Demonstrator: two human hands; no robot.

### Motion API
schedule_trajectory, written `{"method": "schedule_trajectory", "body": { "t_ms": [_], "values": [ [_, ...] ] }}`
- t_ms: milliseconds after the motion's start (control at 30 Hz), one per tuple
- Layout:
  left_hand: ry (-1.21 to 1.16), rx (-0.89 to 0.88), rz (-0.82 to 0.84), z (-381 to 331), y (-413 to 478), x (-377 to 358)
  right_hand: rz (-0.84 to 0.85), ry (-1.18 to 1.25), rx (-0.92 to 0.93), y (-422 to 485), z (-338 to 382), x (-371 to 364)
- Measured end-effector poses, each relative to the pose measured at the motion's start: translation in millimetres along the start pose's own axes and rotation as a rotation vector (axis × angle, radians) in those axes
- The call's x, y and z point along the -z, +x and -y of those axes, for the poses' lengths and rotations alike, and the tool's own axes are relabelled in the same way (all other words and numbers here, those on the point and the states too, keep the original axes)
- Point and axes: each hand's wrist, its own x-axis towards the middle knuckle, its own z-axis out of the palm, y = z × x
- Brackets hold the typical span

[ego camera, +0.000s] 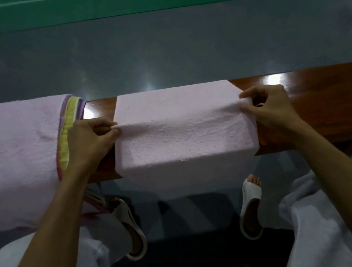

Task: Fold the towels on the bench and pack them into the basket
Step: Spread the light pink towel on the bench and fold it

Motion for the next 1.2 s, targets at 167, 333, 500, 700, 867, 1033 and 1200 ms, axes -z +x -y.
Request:
{"method": "schedule_trajectory", "body": {
  "t_ms": [167, 333, 500, 700, 867, 1033, 1200],
  "values": [
    [0.023, -0.048, -0.148, -5.8, -3.4, 4.7, -0.084, -0.045, 0.048, -1.2, -2.8, 4.8],
    [0.0, -0.022, -0.174, -1.6, -2.8, 4.6, -0.117, -0.083, 0.069, -2.3, -4.1, 7.5],
    [0.006, 0.03, -0.11, -6.9, -3.5, 3.7, -0.131, -0.139, 0.067, -2.6, -1.3, 10.3],
    [-0.474, 0.264, 0.057, -26.8, -0.9, -4.7, -0.115, 0.233, -0.21, -1.3, 21.8, 4.3],
    [-0.809, 0.315, 0.075, -41.2, 24.1, -10.4, -0.012, 0.739, -0.387, 22.3, 49.5, 0.6],
    [-1.179, 0.017, 0.068, -73.5, 69.3, 16.7, -0.075, 1.051, -0.013, 70.9, 82.2, 31.8],
    [-1.417, -0.287, 0.101, -102.0, 80.0, 45.8, -0.031, 1.042, 0.304, 71.7, 105.6, 66.8]
  ]
}}
